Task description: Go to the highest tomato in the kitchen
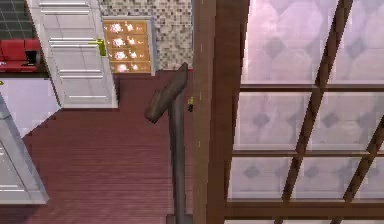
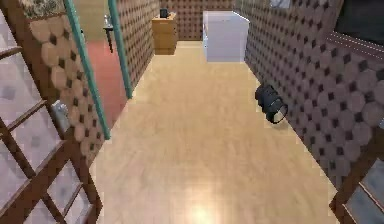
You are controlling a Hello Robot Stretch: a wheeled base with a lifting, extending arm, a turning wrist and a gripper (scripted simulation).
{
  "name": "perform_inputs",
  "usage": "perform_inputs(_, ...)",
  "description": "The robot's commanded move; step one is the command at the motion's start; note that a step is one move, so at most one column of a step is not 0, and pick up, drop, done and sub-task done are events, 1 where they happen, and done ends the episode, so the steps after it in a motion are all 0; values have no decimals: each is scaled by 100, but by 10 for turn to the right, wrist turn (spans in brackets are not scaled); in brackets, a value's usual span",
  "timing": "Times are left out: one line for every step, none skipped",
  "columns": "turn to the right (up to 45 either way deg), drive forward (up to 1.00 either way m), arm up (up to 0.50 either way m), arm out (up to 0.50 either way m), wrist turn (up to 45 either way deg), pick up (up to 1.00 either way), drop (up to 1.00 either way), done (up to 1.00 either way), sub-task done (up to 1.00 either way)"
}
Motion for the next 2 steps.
perform_inputs(-450,0,0,0,0,0,0,0,0)
perform_inputs(0,80,0,0,0,0,0,0,0)
